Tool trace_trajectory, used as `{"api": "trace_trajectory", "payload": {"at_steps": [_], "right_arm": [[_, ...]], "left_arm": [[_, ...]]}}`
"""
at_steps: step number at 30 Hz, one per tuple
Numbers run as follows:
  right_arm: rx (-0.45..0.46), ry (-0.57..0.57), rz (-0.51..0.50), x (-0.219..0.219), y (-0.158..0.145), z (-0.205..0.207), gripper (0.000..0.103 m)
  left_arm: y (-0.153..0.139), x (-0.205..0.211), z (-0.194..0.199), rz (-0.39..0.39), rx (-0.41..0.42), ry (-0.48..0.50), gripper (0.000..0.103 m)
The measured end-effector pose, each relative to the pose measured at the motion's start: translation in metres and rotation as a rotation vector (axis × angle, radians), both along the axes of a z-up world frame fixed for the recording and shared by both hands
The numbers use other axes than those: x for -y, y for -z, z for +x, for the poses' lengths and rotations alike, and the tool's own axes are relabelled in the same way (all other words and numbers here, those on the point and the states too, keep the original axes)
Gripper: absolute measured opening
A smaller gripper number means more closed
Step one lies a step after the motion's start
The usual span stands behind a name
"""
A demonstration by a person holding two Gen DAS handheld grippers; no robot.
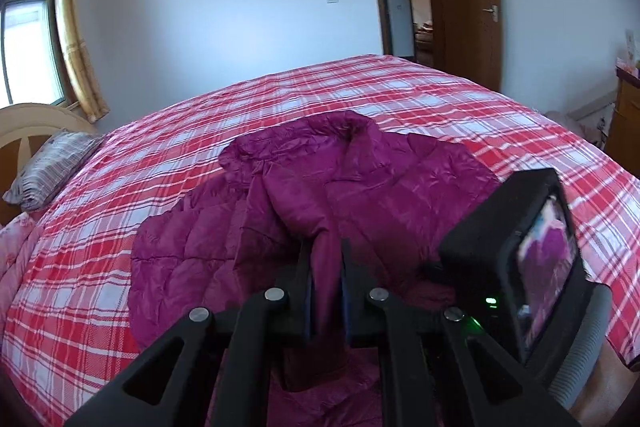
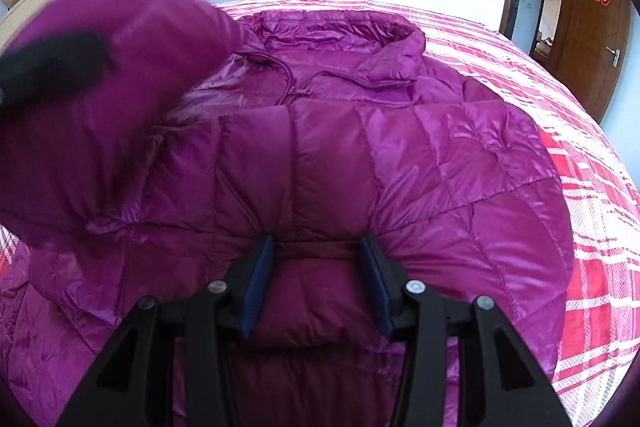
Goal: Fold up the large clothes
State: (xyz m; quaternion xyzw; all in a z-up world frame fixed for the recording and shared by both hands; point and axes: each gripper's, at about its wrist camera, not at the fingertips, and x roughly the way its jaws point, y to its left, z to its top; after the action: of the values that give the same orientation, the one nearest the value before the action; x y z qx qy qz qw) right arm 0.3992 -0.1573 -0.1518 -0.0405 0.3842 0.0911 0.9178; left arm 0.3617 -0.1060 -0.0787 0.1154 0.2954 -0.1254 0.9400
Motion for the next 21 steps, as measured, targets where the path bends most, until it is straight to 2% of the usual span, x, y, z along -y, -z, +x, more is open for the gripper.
{"api": "trace_trajectory", "payload": {"at_steps": [3, 5, 6, 7, 9, 11, 13, 15, 17, 18, 21], "right_arm": [[0.0, 0.0, -0.001, 0.0, 0.0, 0.0, 0.049], [0.0, 0.0, 0.002, 0.0, 0.0, 0.0, 0.049], [0.001, 0.0, 0.0, 0.0, 0.0, 0.0, 0.049], [0.001, 0.0, 0.0, 0.0, 0.0, 0.0, 0.049], [0.001, 0.0, 0.002, 0.001, 0.0, 0.0, 0.049], [0.002, 0.0, 0.003, 0.001, 0.0, 0.0, 0.049], [0.002, -0.001, 0.007, 0.001, 0.0, 0.0, 0.049], [0.002, 0.0, 0.004, 0.001, 0.0, 0.0, 0.049], [0.003, 0.0, 0.001, 0.0, 0.0, 0.0, 0.049], [0.003, -0.001, 0.005, 0.001, 0.0, 0.0, 0.049], [-0.01, -0.015, 0.09, 0.013, -0.005, -0.001, 0.051]], "left_arm": [[-0.008, 0.009, -0.01, 0.024, 0.034, 0.04, 0.018], [-0.02, 0.009, -0.022, 0.003, 0.086, 0.078, 0.028], [-0.03, 0.006, -0.03, -0.011, 0.125, 0.089, 0.046], [-0.035, 0.003, -0.034, -0.017, 0.151, 0.088, 0.073], [-0.046, -0.012, -0.039, -0.034, 0.218, 0.055, 0.095], [-0.043, -0.03, -0.029, -0.004, 0.242, -0.03, 0.095], [-0.022, -0.046, -0.002, 0.086, 0.196, -0.148, 0.095], [0.008, -0.057, 0.026, 0.161, 0.107, -0.239, 0.095], [0.043, -0.064, 0.05, 0.203, -0.008, -0.288, 0.095], [0.057, -0.064, 0.055, 0.21, -0.037, -0.298, 0.095], [0.072, -0.063, 0.061, 0.211, -0.062, -0.302, 0.095]]}}
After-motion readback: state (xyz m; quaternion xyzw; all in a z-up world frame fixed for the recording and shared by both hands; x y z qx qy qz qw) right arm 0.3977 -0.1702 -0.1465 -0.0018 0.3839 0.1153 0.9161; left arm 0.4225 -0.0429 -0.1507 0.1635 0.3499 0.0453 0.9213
